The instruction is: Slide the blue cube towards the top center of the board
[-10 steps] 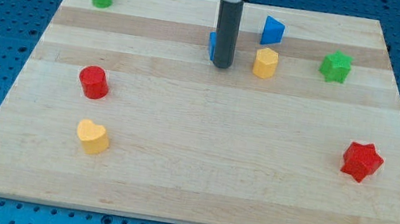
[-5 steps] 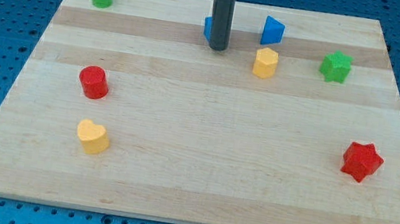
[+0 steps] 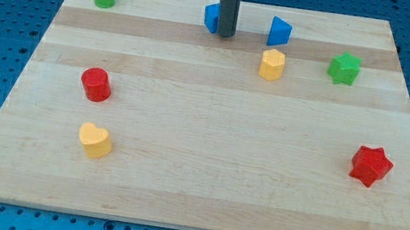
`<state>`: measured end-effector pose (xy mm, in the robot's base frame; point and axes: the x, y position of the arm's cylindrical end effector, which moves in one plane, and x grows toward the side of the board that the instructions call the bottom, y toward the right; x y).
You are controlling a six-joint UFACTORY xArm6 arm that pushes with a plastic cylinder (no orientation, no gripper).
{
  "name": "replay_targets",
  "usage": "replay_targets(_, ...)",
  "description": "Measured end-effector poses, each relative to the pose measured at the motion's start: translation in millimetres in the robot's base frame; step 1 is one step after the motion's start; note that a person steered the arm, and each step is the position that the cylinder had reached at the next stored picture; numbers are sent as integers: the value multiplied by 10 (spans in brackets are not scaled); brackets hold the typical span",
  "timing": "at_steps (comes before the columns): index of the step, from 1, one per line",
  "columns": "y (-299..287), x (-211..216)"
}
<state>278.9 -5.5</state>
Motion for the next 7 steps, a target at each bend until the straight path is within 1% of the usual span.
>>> replay_targets(1,-75,84)
replay_targets(2,-289,256)
replay_targets(3,-489,259)
replay_targets(5,-469,-194)
replay_targets(6,-469,-199)
replay_targets(7,-469,-336)
